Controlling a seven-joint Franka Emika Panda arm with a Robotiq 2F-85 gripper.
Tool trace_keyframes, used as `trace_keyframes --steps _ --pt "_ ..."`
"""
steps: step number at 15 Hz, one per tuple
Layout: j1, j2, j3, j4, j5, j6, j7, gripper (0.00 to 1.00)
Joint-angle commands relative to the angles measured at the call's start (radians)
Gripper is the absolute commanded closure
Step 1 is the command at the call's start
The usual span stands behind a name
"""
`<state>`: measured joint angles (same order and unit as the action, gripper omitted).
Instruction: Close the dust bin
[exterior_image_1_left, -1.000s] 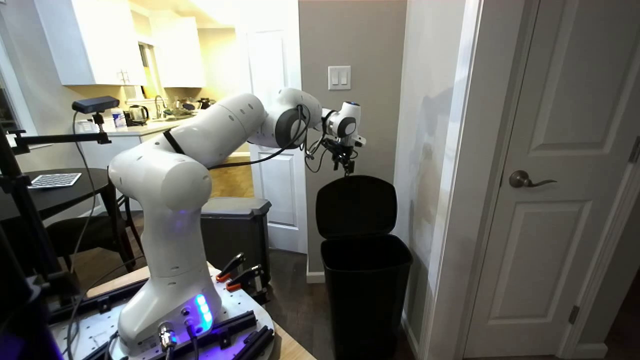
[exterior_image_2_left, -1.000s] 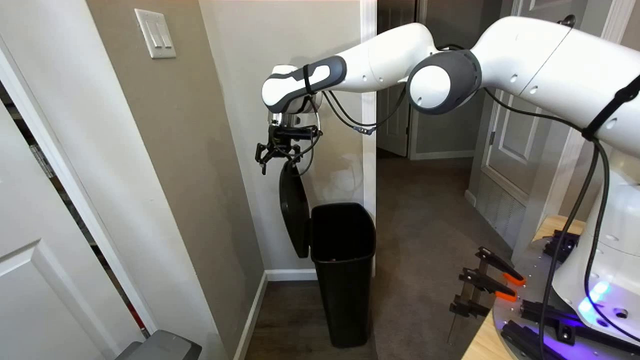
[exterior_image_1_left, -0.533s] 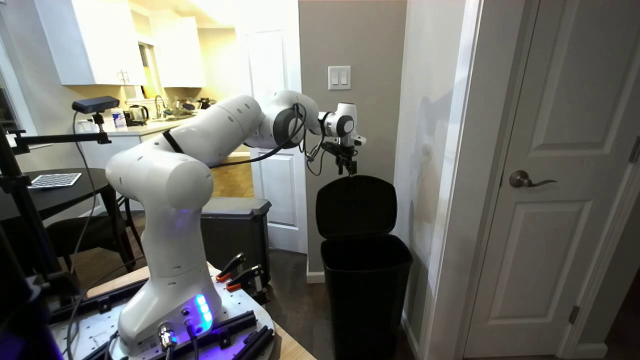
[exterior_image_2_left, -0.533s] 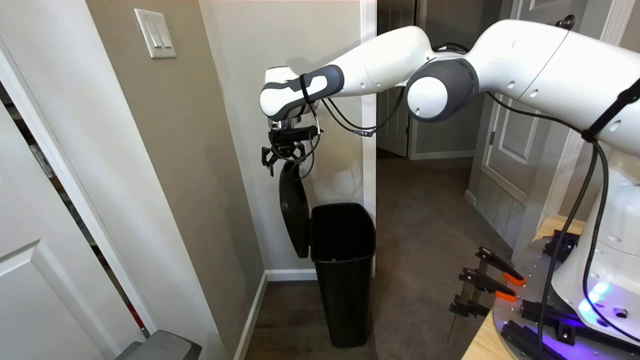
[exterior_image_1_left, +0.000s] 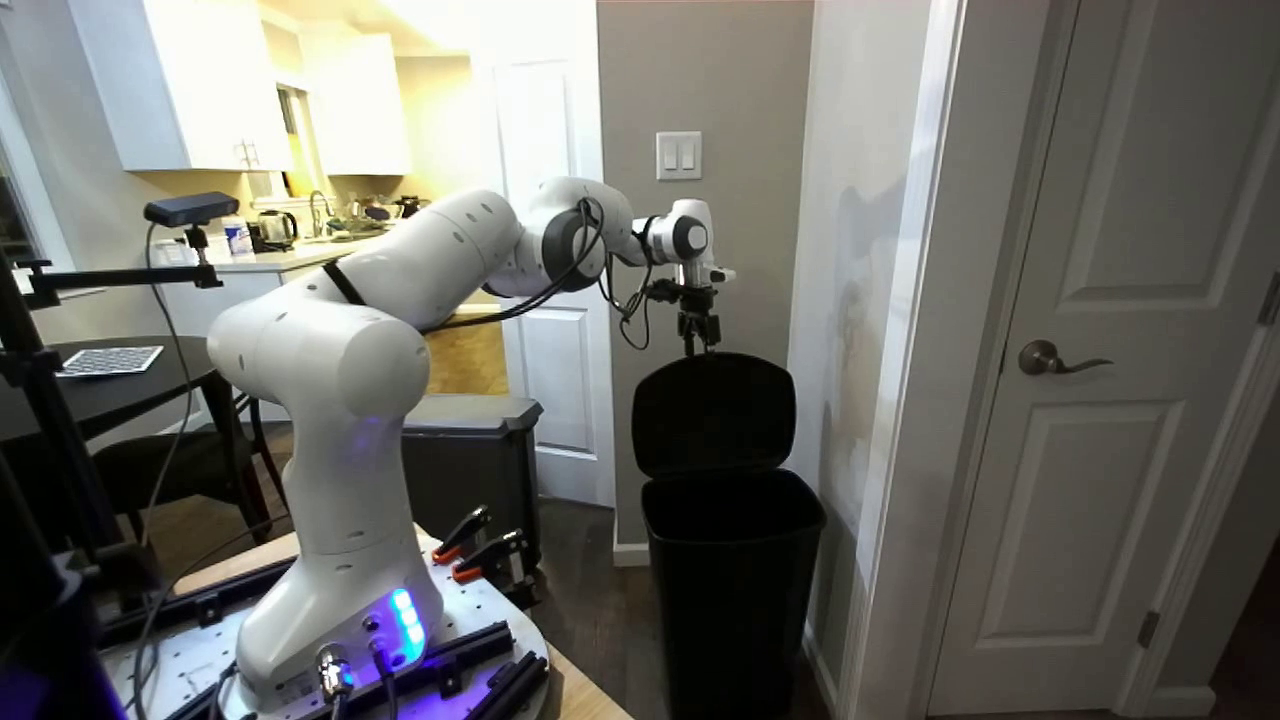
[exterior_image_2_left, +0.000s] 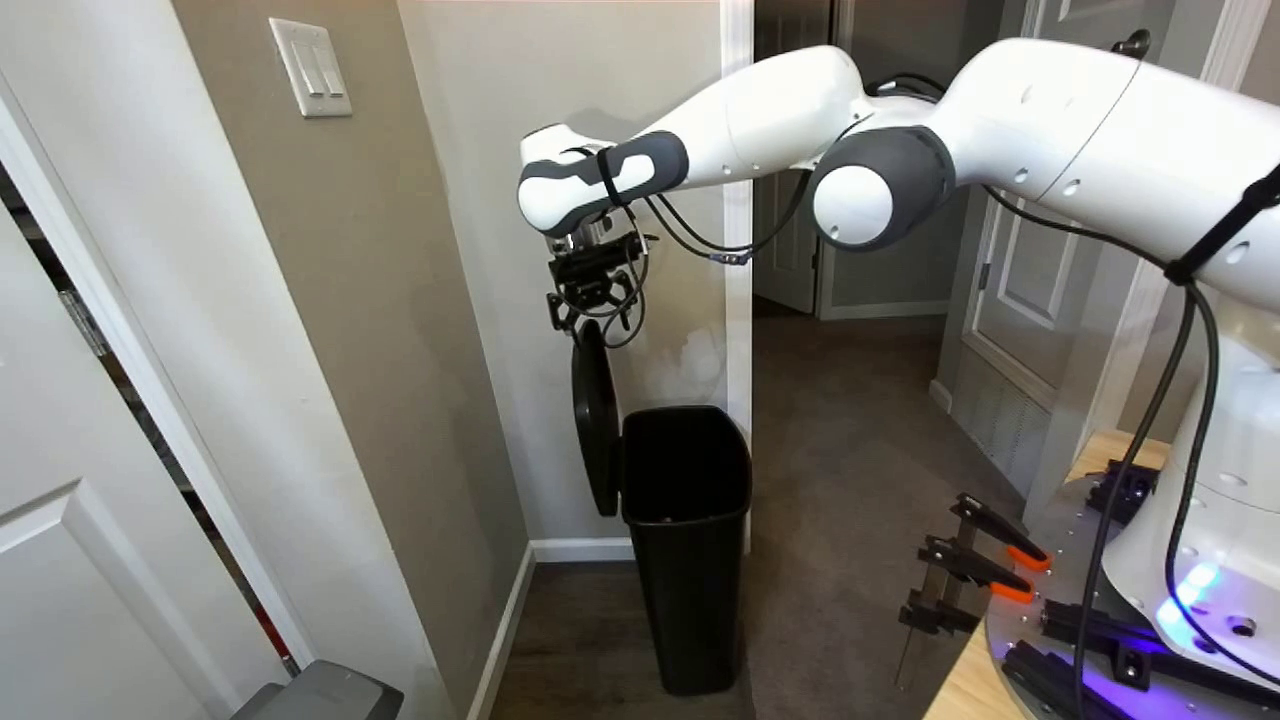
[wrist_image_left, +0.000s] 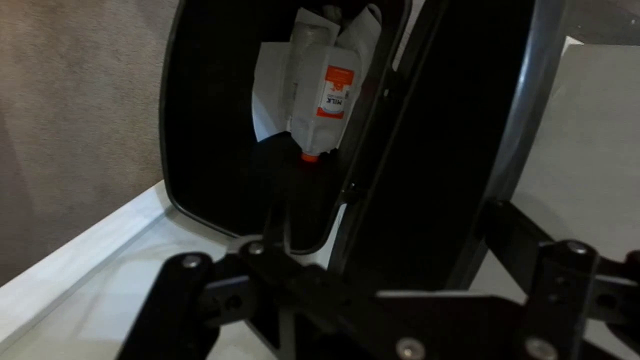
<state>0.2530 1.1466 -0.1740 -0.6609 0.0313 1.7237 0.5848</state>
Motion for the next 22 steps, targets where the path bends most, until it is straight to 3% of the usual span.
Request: trace_keyframes --steps 1,4,13,22 --pt "0.027 -0.018 -0.032 -0.010 -0.029 -0.098 0.032 0.00" --pt "0.047 -0.017 -0.054 -0.008 -0.037 -0.180 0.023 0.00" --pt "0.173 -0.023 -0.146 0.018 -0.204 -0.698 -0.024 0.00" --pt "0.174 -0.006 -0.139 0.046 -0.223 -0.701 -0.045 0.00"
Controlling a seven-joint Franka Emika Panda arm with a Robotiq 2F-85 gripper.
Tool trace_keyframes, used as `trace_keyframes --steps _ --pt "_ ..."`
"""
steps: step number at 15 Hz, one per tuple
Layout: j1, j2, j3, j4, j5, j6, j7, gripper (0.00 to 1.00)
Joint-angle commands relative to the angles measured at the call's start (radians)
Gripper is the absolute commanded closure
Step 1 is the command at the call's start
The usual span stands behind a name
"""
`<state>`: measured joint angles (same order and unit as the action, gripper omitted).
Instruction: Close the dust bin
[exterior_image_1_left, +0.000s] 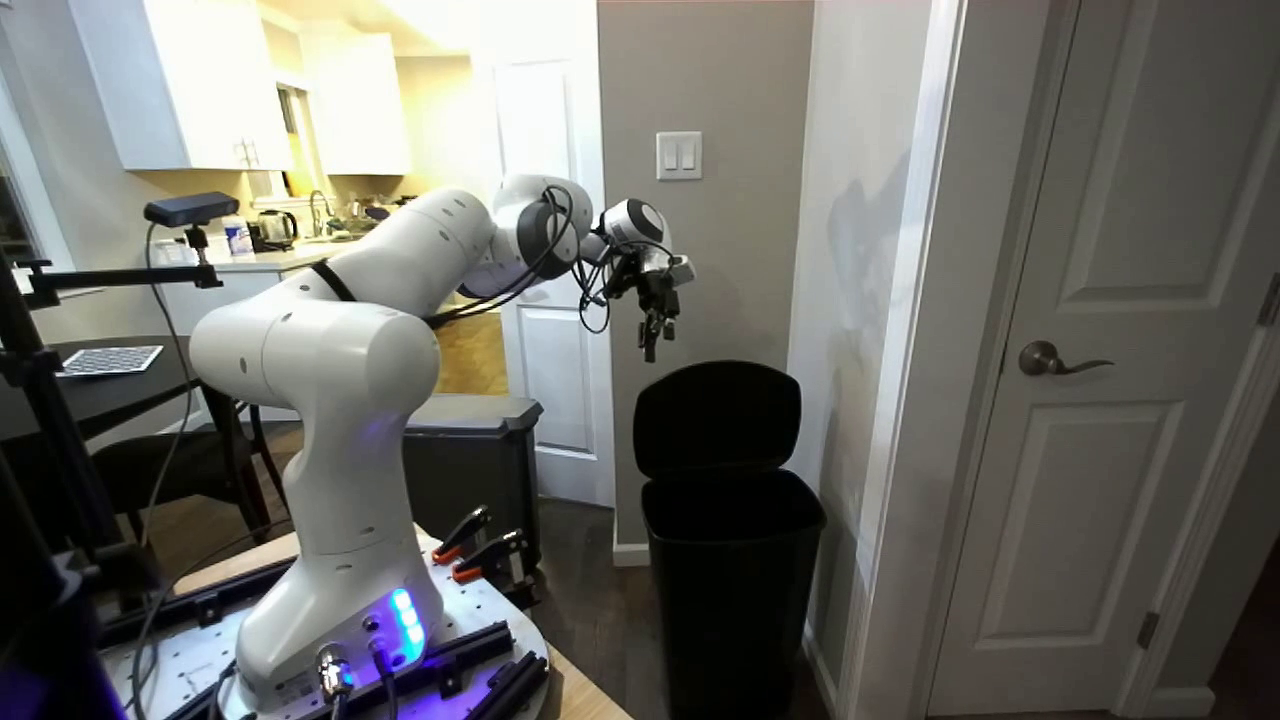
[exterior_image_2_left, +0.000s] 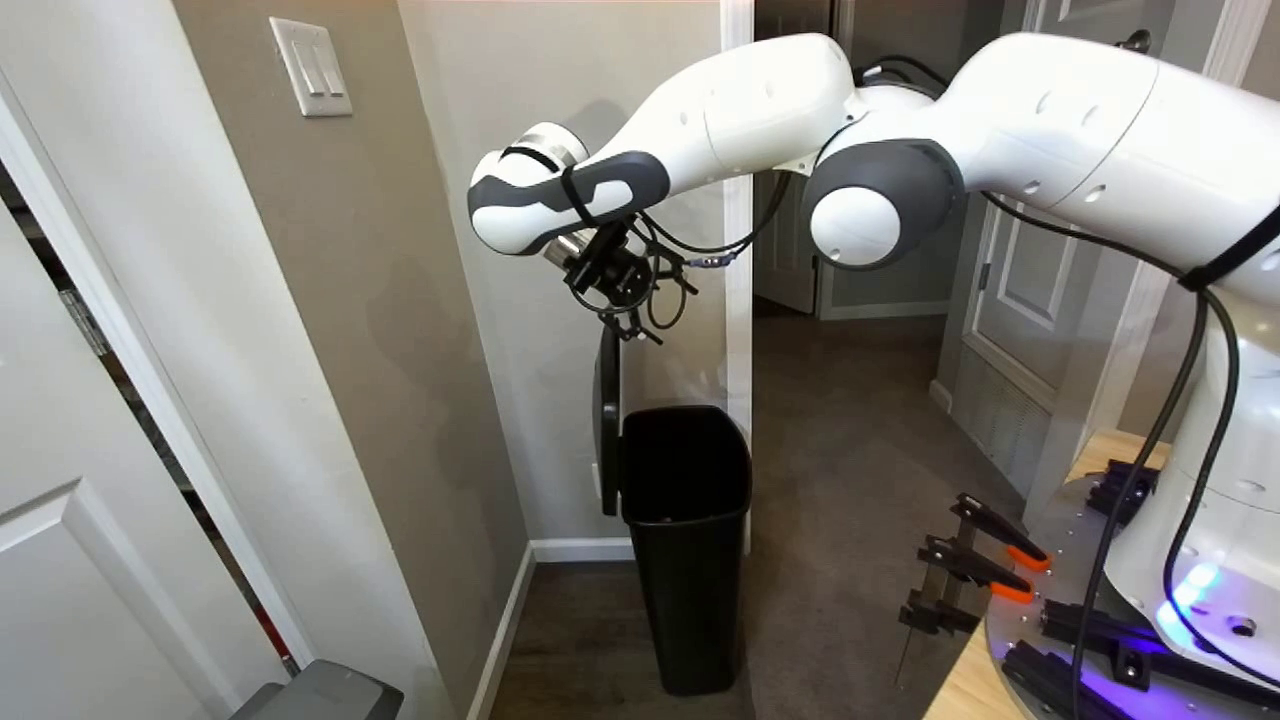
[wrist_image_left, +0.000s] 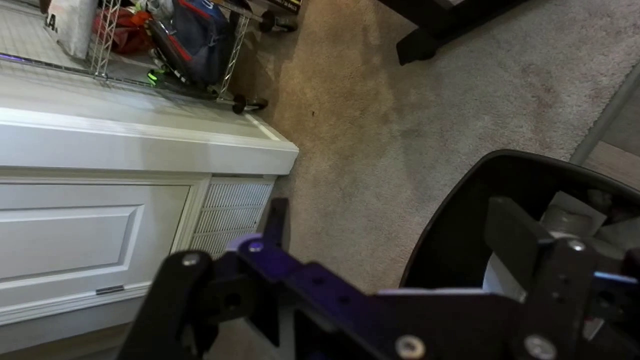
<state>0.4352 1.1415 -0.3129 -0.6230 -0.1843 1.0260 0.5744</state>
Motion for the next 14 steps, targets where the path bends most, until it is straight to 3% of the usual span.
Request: trace_keyframes --steps 1,7,14 --pt "-0.018 -0.003 0.011 0.012 0.010 0.019 -0.038 0.00" --pt "-0.085 0.009 0.071 0.054 0.144 0.268 0.020 0.00" --pt "-0.146 0.082 0.145 0.080 0.272 0.601 -0.002 0.00"
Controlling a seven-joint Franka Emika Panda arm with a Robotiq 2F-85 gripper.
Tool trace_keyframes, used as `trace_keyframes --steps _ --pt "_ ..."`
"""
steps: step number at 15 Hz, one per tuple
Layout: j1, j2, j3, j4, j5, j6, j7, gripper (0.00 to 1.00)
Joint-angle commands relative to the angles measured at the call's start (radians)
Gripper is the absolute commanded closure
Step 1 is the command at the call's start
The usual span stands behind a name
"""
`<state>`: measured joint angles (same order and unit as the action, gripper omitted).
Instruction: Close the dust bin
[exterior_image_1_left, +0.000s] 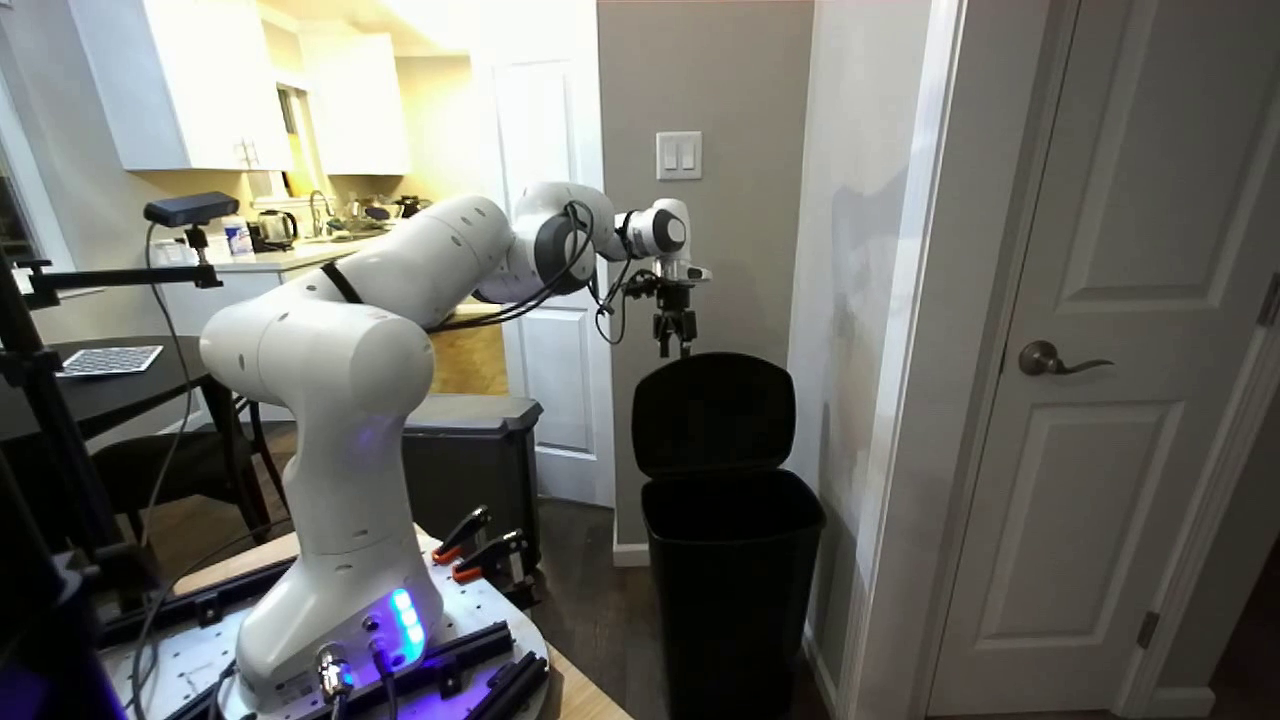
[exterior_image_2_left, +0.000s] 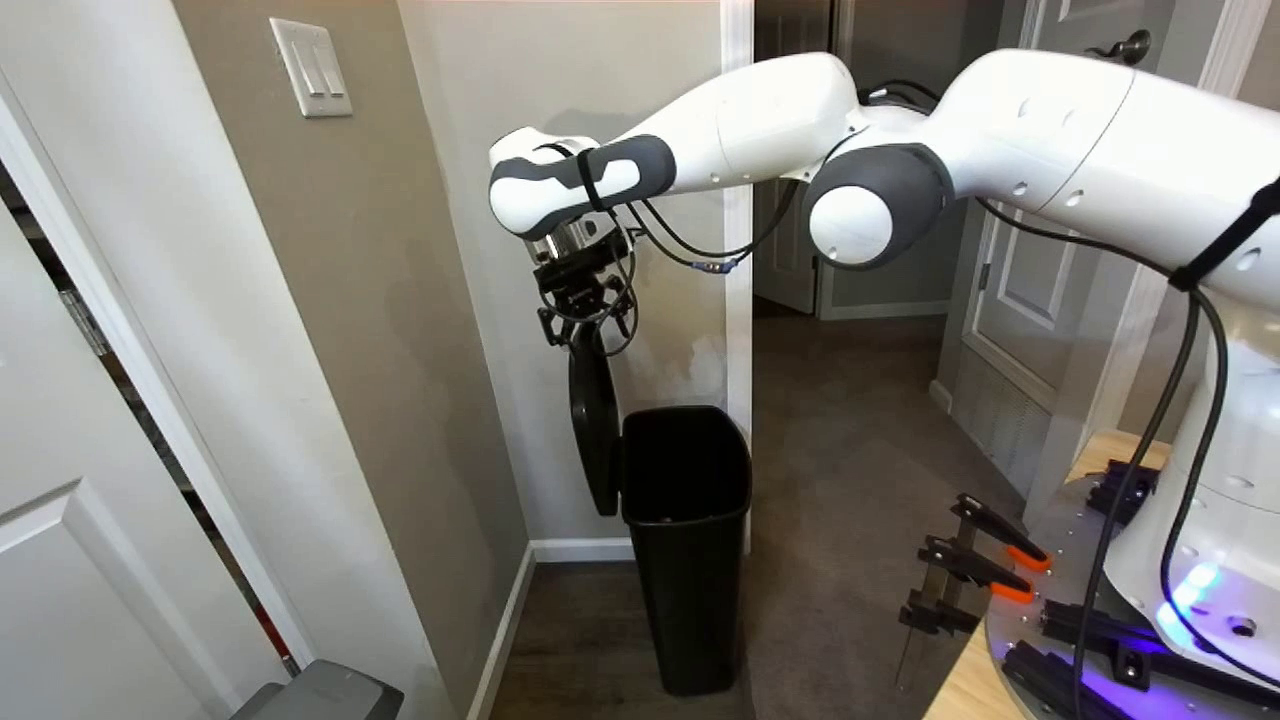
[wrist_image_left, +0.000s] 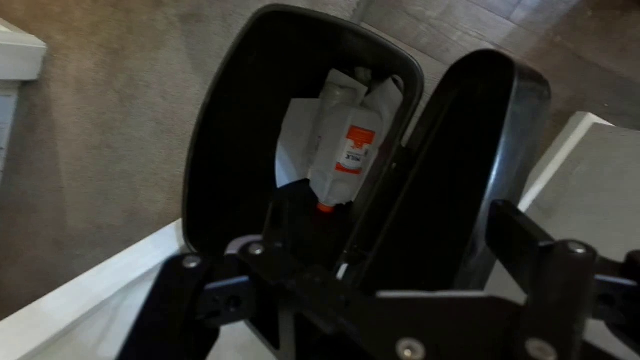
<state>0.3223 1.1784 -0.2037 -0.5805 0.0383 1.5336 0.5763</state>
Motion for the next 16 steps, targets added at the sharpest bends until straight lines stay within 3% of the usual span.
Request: trace_keyframes --steps 1,5,8,16 --pt "-0.039 0.056 0.043 0.039 0.056 0.127 -0.005 0.00" --pt "-0.053 0.082 0.047 0.030 0.053 0.189 -0.005 0.00" --pt "-0.041 0.071 0.007 0.014 0.010 0.145 0.015 0.00" --pt "0.054 0.006 -0.169 0.042 -0.202 -0.238 0.000 0.00"
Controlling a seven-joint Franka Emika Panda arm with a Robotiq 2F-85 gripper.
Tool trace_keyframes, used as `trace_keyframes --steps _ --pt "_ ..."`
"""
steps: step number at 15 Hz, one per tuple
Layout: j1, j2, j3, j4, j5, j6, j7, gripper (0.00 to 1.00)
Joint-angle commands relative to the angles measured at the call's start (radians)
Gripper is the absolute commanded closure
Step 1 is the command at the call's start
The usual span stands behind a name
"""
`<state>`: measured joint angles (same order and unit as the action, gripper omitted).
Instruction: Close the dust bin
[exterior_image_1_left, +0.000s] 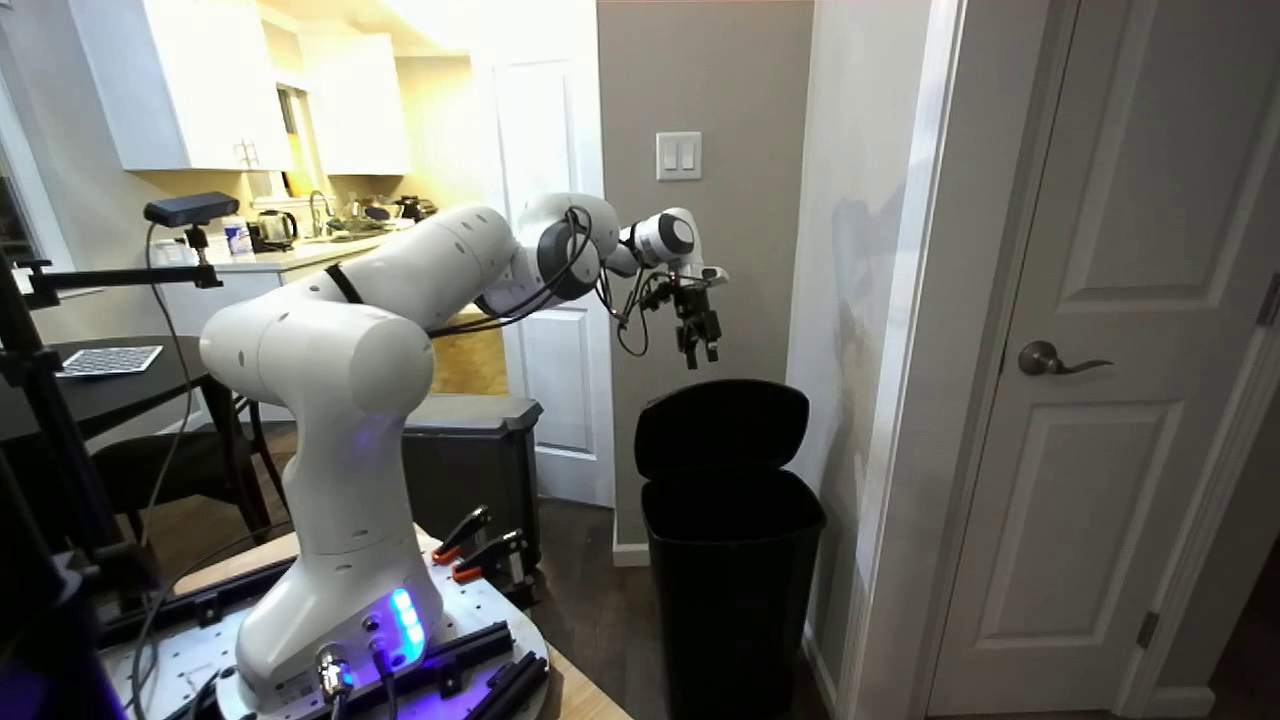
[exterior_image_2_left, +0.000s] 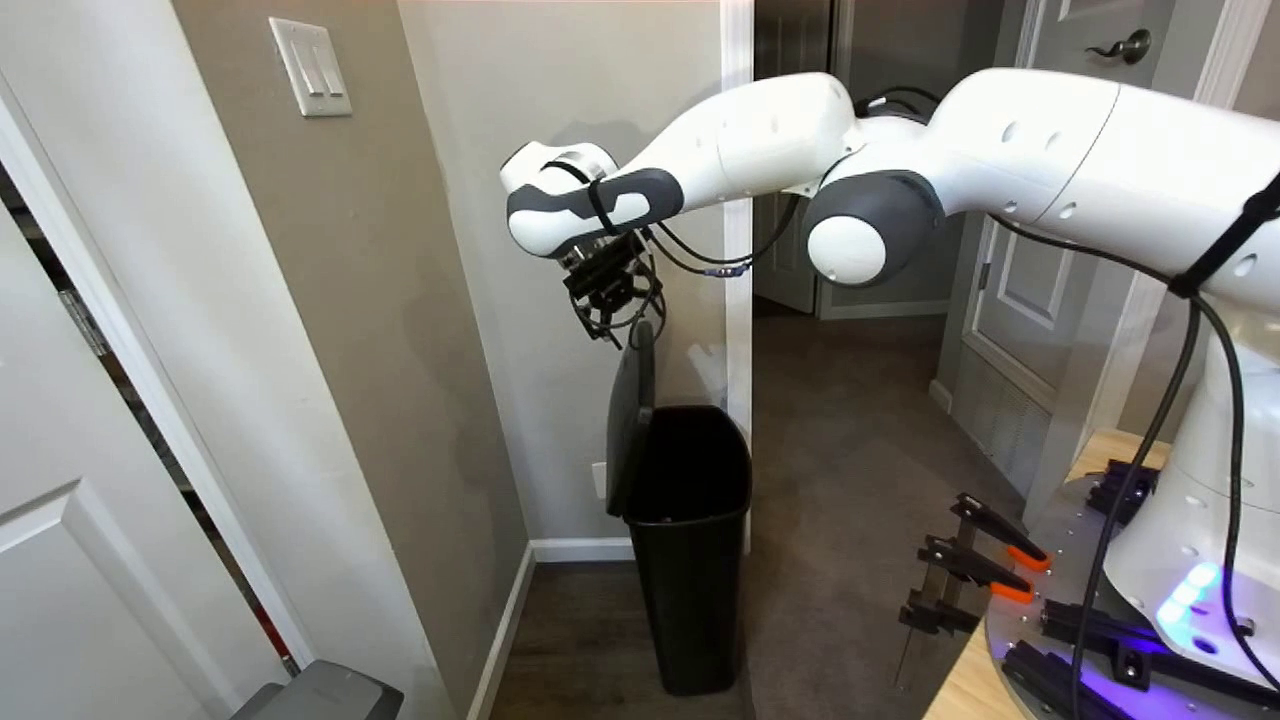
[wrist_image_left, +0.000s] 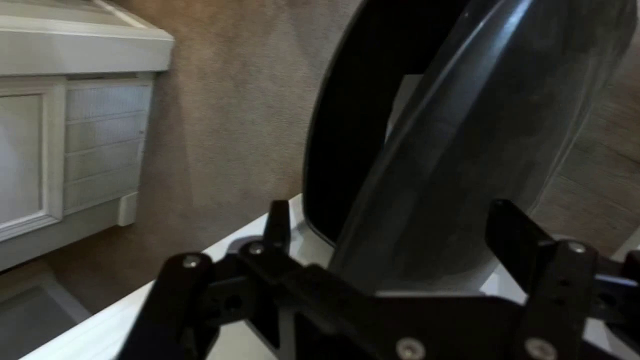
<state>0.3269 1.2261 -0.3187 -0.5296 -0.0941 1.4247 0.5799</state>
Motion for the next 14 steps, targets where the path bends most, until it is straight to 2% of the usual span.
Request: trace_keyframes --steps 1,2,4,5,6,7,9,14 --pt "0.066 -0.044 -0.075 0.002 -0.099 -0.178 -0.014 0.00" --pt "0.084 -0.042 -0.097 0.012 -0.133 -0.216 -0.028 0.00" --pt "0.076 -0.036 -0.082 0.047 -0.119 -0.182 -0.040 0.00" --pt "0.013 0.037 0.006 0.211 -0.135 -0.201 -0.022 0.00" --pt "-0.013 0.046 0.044 0.237 -0.093 -0.155 -0.003 0.00" --pt "0.052 -0.008 -0.024 0.114 -0.109 -0.170 -0.004 0.00" --pt "0.010 0.014 0.052 0.180 -0.137 -0.166 0.000 0.00" --pt "-0.008 0.025 0.063 0.191 -0.132 -0.159 0.000 0.00"
